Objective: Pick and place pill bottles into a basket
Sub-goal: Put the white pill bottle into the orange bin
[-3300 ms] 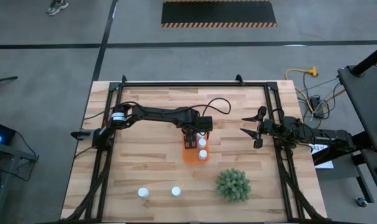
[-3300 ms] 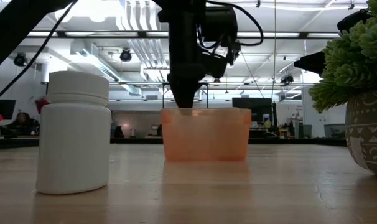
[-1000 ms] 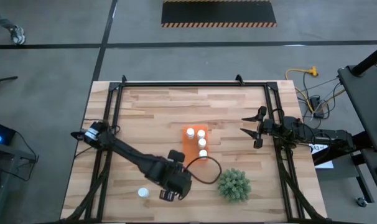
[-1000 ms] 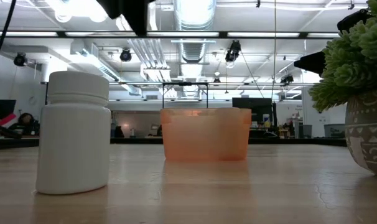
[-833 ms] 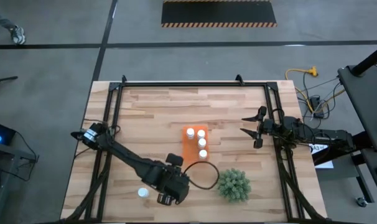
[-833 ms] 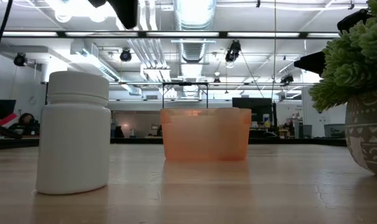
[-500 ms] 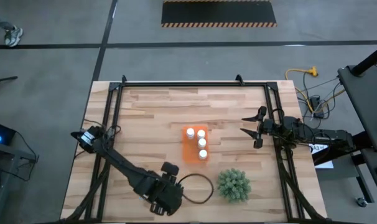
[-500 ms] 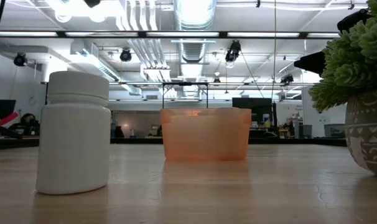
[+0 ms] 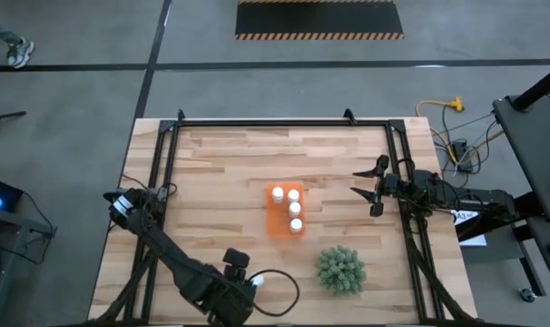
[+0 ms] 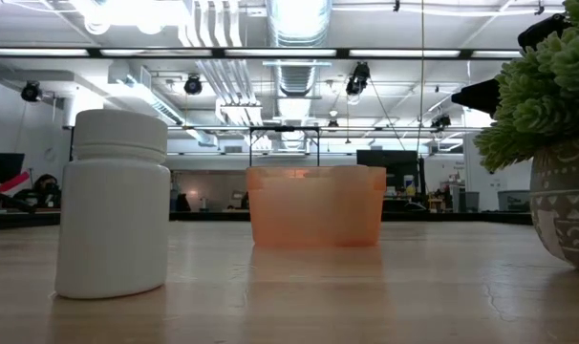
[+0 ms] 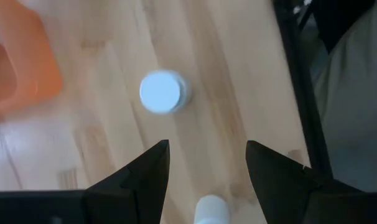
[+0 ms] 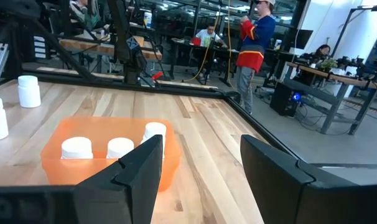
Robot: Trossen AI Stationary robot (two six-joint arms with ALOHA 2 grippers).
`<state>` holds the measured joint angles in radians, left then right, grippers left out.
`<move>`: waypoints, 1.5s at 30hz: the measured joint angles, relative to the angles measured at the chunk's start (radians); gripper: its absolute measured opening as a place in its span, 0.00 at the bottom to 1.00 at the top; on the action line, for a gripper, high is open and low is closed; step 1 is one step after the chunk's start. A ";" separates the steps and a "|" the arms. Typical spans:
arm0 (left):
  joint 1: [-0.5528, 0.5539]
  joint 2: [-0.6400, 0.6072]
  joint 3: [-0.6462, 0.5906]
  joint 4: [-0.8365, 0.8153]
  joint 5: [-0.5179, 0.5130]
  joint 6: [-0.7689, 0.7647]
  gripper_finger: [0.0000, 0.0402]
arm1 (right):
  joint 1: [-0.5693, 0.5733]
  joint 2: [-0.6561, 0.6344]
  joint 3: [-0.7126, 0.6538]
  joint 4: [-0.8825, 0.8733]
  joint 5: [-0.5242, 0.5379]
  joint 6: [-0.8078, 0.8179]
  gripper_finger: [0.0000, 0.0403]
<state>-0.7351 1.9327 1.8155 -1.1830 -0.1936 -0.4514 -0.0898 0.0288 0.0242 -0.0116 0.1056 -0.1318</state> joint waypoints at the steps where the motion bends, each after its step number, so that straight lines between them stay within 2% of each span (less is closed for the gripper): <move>1: -0.003 0.000 -0.008 -0.007 -0.001 -0.015 0.48 | 0.000 0.000 0.000 0.000 0.000 0.000 0.51; 11: -0.033 -0.078 -0.240 0.024 -0.003 -0.199 0.48 | 0.000 0.000 0.000 0.000 0.000 -0.002 0.51; 21: -0.086 -0.303 -0.483 0.270 -0.025 -0.353 0.48 | 0.000 0.000 0.000 0.000 0.000 -0.002 0.51; 27: -0.091 -0.382 -0.595 0.284 -0.017 -0.483 0.48 | 0.000 0.000 0.000 0.000 0.000 0.000 0.51; 33: -0.090 -0.384 -0.647 0.283 0.002 -0.493 0.48 | 0.000 0.000 0.000 0.000 0.000 -0.001 0.51; 45: -0.090 -0.383 -0.636 0.299 0.010 -0.513 0.49 | 0.000 0.000 0.000 0.000 0.000 -0.001 0.51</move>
<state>-0.8249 1.5501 1.1799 -0.8843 -0.1838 -0.9646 -0.0901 0.0288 0.0243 -0.0119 0.1055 -0.1324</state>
